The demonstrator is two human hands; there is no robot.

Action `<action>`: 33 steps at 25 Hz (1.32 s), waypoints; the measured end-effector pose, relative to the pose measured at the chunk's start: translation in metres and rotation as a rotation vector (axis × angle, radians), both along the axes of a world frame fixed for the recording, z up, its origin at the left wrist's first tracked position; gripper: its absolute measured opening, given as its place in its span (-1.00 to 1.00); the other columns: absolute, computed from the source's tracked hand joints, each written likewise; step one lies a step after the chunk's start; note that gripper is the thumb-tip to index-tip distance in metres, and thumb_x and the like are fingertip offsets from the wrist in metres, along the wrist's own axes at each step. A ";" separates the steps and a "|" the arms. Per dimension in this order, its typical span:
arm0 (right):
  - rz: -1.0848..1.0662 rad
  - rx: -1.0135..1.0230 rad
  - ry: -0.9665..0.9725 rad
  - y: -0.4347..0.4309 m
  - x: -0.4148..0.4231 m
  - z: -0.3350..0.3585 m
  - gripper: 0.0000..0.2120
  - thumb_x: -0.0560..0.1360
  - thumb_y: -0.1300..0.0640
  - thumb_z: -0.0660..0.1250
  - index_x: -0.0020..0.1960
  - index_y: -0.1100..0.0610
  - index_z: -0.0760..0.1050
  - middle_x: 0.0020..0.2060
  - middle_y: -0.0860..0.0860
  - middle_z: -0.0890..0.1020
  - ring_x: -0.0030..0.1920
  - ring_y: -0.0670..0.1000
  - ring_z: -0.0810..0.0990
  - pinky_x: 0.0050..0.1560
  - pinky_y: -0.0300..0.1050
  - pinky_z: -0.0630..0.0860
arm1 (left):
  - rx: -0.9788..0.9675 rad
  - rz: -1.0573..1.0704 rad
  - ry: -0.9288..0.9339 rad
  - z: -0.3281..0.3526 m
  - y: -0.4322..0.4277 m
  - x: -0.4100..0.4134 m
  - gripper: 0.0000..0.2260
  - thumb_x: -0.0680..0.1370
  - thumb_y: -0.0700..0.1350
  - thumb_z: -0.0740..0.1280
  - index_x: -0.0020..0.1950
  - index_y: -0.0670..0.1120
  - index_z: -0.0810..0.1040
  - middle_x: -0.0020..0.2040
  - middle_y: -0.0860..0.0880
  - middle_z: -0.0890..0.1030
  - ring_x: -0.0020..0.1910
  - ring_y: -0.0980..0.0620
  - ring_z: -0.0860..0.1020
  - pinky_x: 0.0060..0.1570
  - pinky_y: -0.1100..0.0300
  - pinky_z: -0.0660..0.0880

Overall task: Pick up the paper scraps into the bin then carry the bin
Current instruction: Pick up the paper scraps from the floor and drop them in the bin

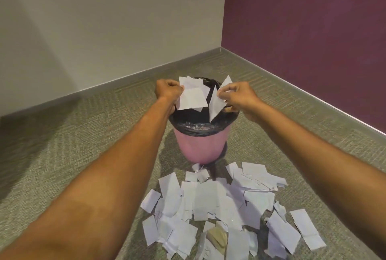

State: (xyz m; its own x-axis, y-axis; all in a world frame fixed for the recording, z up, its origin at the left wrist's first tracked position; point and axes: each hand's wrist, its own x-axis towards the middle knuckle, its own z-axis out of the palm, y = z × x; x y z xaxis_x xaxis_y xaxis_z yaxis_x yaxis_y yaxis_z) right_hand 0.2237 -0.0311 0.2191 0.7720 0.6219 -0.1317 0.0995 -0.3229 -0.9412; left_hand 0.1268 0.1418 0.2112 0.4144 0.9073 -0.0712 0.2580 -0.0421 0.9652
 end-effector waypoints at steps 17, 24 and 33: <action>0.135 -0.736 -0.298 -0.126 -0.037 -0.199 -0.75 0.51 0.09 0.40 0.16 0.12 0.55 0.19 0.13 0.57 0.15 0.14 0.57 0.15 0.05 0.52 | 0.220 -0.043 0.603 -0.227 -0.091 -0.134 -0.72 0.57 -0.02 0.23 -0.19 -0.18 0.56 -0.23 -0.16 0.59 -0.19 -0.19 0.59 -0.27 0.05 0.50; 0.426 -1.149 -0.642 -0.130 -0.020 -0.264 -0.30 0.50 -0.13 0.37 0.50 0.05 0.14 0.49 0.24 0.16 0.47 0.27 0.20 0.40 0.24 0.24 | 0.237 -0.509 1.132 -0.274 -0.116 -0.120 -0.06 0.41 0.32 0.36 0.58 -0.01 -0.07 0.57 -0.30 -0.08 0.55 -0.31 -0.13 0.40 -0.39 0.01; 0.527 -1.038 -0.776 -0.116 -0.018 -0.272 -0.71 0.54 0.20 0.22 0.26 0.11 0.44 0.07 0.11 0.56 0.06 0.17 0.61 -0.12 -0.04 0.48 | 0.293 -0.514 1.175 -0.283 -0.109 -0.125 -0.45 0.51 0.13 0.38 0.40 -0.06 0.31 0.32 -0.15 0.32 0.33 -0.18 0.33 0.21 -0.09 0.42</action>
State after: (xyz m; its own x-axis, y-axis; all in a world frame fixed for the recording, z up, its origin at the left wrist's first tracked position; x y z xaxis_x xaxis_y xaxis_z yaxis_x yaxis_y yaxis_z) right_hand 0.2057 -0.1468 -0.0531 0.5683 0.7413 -0.3570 0.8043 -0.5919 0.0513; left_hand 0.0016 0.0331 -0.0722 0.5412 0.7087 -0.4526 0.8238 -0.5548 0.1162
